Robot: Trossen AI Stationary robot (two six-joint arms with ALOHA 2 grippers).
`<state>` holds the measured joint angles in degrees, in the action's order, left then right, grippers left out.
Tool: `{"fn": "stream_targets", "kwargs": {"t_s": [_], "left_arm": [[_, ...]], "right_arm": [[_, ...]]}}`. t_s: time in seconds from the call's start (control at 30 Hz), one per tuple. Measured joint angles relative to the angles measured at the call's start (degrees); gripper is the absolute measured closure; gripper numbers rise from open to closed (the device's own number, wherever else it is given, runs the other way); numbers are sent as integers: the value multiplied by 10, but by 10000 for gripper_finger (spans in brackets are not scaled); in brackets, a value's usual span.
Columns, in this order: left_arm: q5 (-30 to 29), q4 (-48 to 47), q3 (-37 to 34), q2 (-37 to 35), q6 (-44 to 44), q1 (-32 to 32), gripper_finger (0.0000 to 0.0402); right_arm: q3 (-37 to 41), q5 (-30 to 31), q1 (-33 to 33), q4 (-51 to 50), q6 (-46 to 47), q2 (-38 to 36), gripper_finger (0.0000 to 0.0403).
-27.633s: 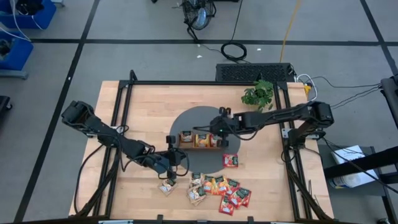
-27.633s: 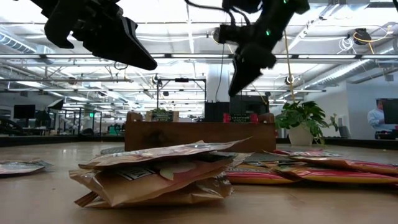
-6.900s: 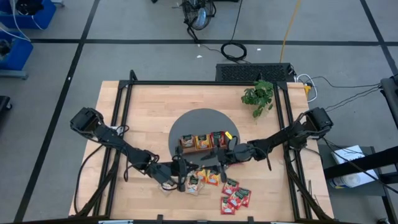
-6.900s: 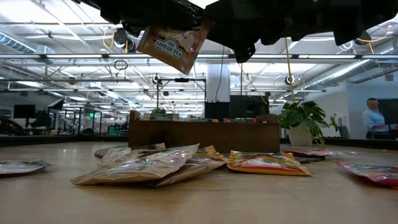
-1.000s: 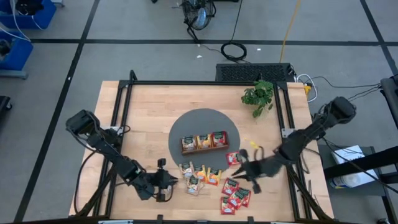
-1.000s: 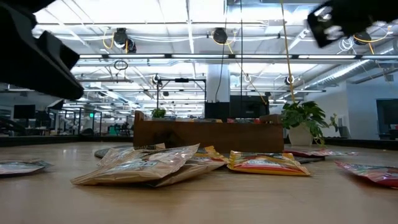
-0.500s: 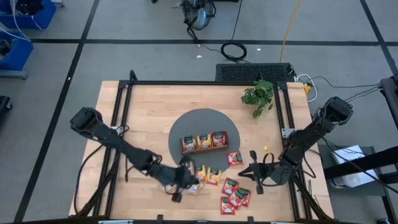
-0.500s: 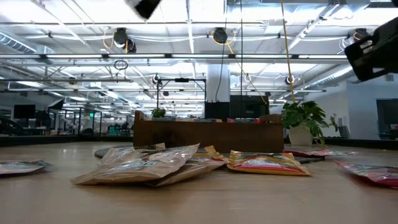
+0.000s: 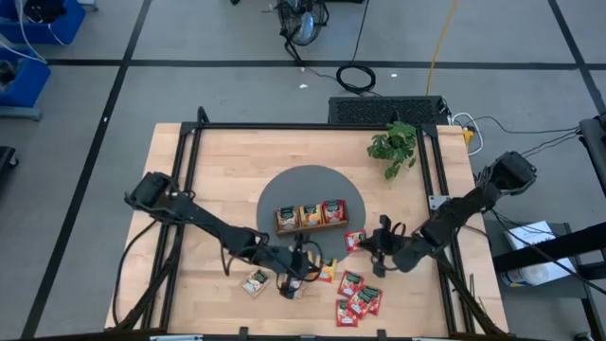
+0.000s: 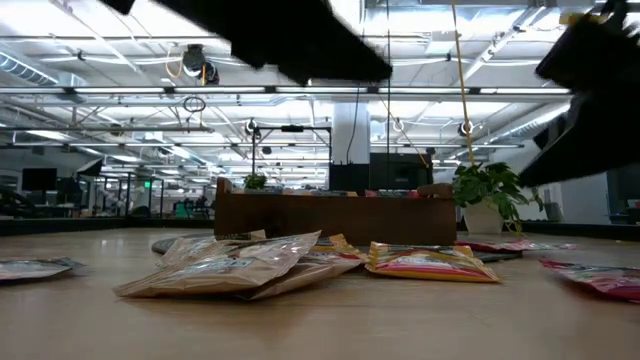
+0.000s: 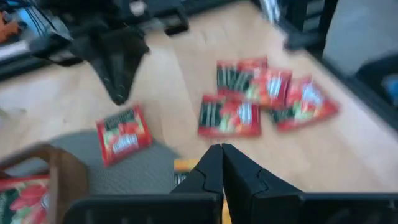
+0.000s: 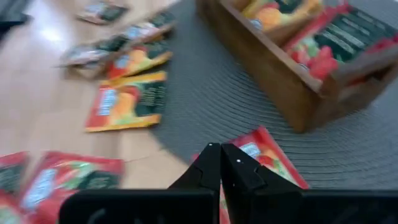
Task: Pick & Place Tea
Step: Adjust the red tea bags on the table
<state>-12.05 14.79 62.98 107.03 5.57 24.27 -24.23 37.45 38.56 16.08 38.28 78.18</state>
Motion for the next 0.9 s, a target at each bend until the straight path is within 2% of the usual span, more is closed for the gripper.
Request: {"fn": "stream_targets", "kwargs": {"t_s": [0.17, 0.23, 0.3, 0.43, 0.5, 0.63, 0.73, 0.8, 0.9], "left_arm": [[-6, 16, 0, 7, 18, -1, 386], [6, 16, 0, 7, 15, 0, 376], [43, 4, 0, 7, 15, 2, 371], [163, -9, 0, 7, 22, 2, 378], [184, -16, 0, 7, 23, 3, 391], [181, -10, 0, 7, 24, 5, 393], [180, -10, 0, 7, 29, 6, 382], [178, -4, 0, 7, 27, 5, 380], [170, 7, 0, 7, 28, 4, 385]], "right_arm": [[-1, 9, -26, 63, -23, 47, 403], [-1, -12, -21, 103, -57, 61, 403], [-1, -37, -15, 132, -76, 71, 403], [-1, -62, 2, 141, -84, 74, 403], [-1, -59, 12, 137, -101, 74, 403], [-1, -69, 25, 138, -112, 73, 403], [-1, -111, 43, 142, -120, 63, 403], [-5, -134, 63, 153, -122, 56, 403], [-19, -135, 107, 165, -134, 55, 403]]}}
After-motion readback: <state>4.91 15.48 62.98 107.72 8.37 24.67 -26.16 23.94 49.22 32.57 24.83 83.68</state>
